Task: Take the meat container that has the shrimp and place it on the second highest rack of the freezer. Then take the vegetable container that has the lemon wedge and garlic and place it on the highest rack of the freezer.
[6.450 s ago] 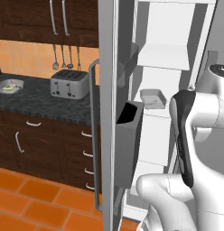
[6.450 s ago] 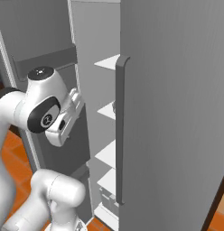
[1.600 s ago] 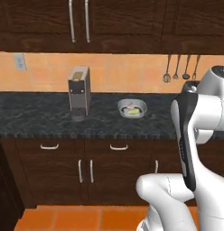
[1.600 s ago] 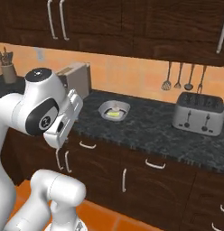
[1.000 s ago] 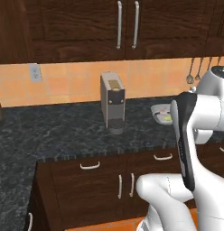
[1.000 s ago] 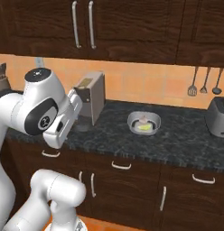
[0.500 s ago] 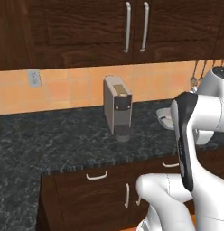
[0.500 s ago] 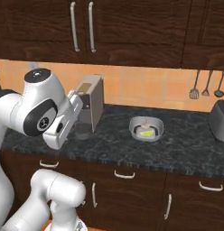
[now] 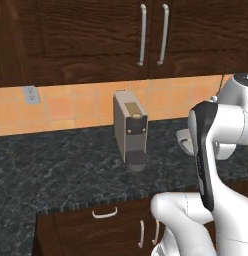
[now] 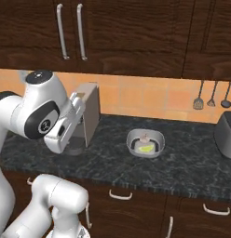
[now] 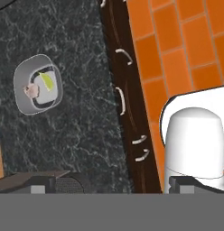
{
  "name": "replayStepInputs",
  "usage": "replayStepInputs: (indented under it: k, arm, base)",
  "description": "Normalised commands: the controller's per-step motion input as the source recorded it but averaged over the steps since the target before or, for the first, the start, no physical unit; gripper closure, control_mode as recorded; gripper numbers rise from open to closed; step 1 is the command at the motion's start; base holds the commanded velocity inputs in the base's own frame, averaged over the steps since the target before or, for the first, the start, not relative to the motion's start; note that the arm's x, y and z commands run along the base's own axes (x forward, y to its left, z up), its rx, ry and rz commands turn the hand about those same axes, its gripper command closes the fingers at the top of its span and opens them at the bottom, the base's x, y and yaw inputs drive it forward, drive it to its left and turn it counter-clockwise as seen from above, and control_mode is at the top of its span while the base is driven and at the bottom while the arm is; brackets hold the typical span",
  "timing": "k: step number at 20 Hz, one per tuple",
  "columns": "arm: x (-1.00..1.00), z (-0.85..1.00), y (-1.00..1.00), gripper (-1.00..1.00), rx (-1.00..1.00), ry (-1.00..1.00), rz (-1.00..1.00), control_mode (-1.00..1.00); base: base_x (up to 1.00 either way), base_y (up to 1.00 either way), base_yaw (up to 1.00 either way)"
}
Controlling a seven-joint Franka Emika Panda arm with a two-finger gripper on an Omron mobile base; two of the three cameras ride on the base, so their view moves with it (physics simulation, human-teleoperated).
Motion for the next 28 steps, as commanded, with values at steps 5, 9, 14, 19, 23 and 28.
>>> replayStepInputs:
  k: [5, 9, 14, 19, 23, 28]
  arm:
    - [0.0, 0.0, 0.0, -1.0, 0.0, 0.0, 0.0, 1.0]
    - [0.0, 0.0, 0.0, -1.0, 0.0, 0.0, 0.0, 1.0]
    - [-0.07, -0.05, -0.37, -1.0, 0.0, 0.0, 0.02, -1.0]
    - [-0.25, -0.06, -1.0, -1.0, 0.0, 0.0, 0.03, -1.0]
    - [-0.02, -0.3, -0.78, -1.0, 0.0, 0.02, 0.03, -1.0]
    - [0.31, -0.53, -0.34, -1.0, 0.0, 0.01, 0.11, -1.0]
  base:
    - [0.3, -0.34, 0.0]
    - [0.53, -0.15, 0.0]
    - [0.14, -0.18, 0.01]
    - [0.0, 0.0, 0.0]
    - [0.0, 0.0, 0.0]
    - [0.0, 0.0, 0.0]
